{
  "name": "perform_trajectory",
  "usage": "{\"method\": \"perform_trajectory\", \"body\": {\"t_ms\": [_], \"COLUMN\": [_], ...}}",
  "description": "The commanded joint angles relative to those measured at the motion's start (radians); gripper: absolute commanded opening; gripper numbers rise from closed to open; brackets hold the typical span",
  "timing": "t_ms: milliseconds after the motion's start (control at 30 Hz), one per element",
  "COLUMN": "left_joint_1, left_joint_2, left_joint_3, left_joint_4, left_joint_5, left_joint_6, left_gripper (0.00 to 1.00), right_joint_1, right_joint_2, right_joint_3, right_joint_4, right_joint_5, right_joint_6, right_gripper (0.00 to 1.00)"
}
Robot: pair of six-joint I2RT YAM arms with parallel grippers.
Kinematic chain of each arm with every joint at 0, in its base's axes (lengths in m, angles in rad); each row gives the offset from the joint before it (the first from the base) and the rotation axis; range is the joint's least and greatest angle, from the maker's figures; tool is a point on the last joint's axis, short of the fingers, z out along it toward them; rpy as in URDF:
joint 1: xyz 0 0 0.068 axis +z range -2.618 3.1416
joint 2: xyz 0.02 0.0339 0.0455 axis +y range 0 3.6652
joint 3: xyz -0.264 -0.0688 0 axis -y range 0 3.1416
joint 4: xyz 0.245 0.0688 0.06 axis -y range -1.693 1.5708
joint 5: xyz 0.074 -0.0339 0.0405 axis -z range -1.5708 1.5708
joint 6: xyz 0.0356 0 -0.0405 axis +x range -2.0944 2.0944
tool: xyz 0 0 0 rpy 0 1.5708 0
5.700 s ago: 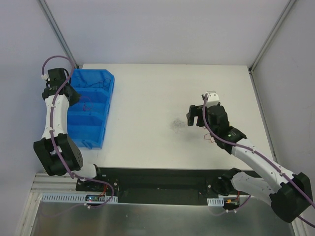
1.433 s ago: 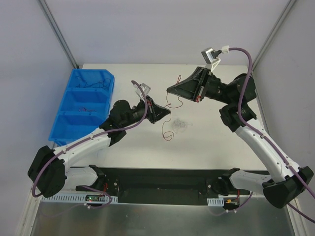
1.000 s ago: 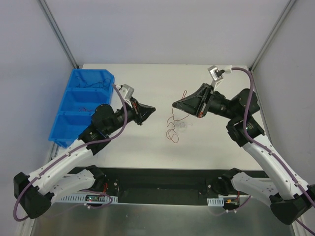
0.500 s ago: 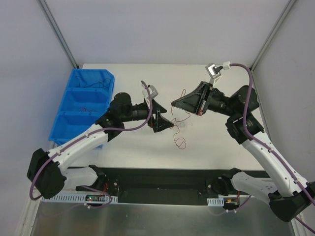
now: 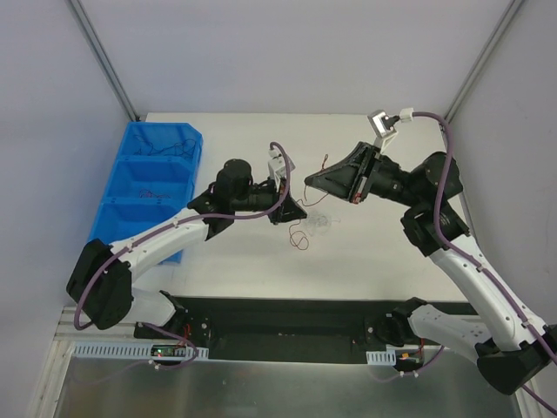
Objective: Untangle the cables
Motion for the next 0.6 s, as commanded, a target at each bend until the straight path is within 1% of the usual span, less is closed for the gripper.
{"method": "perform_trajectory", "body": {"t_ms": [0, 33, 67, 133, 200, 233, 300, 367, 433, 567], "left_joint_1": [0.028, 0.054, 0.089, 0.182, 0.291, 0.368, 0.465, 0.543, 0.615, 0.768], "left_joint_2": [-0.118, -0.141, -0.164, -0.214, -0.277, -0.305, -0.348, -0.365, -0.359, -0.296], "left_joint_3": [0.048, 0.058, 0.067, 0.078, 0.091, 0.097, 0.107, 0.128, 0.159, 0.191], "left_joint_4": [-0.183, -0.237, -0.292, -0.378, -0.449, -0.477, -0.503, -0.523, -0.553, -0.547], "left_joint_5": [-0.103, -0.115, -0.114, -0.117, -0.158, -0.175, -0.194, -0.226, -0.279, -0.35], "left_joint_6": [0.058, 0.054, 0.042, 0.003, -0.05, -0.067, -0.087, -0.083, -0.095, -0.149], "left_gripper": [0.0, 0.0, 0.0, 0.0, 0.0, 0.0, 0.0, 0.0, 0.0, 0.0], "right_joint_1": [0.002, 0.002, 0.003, 0.003, 0.003, 0.003, 0.002, 0.0, -0.004, -0.012], "right_joint_2": [-0.064, -0.08, -0.09, -0.106, -0.107, -0.106, -0.097, -0.077, -0.043, 0.032], "right_joint_3": [-0.012, -0.026, -0.046, -0.088, -0.133, -0.153, -0.194, -0.234, -0.262, -0.299], "right_joint_4": [-0.156, -0.219, -0.266, -0.332, -0.386, -0.399, -0.404, -0.403, -0.398, -0.392], "right_joint_5": [0.112, 0.167, 0.213, 0.299, 0.384, 0.418, 0.491, 0.554, 0.591, 0.622], "right_joint_6": [-0.23, -0.281, -0.336, -0.424, -0.488, -0.518, -0.565, -0.601, -0.63, -0.65], "right_gripper": [0.13, 0.26, 0.4, 0.63, 0.75, 0.78, 0.81, 0.82, 0.82, 0.82]}}
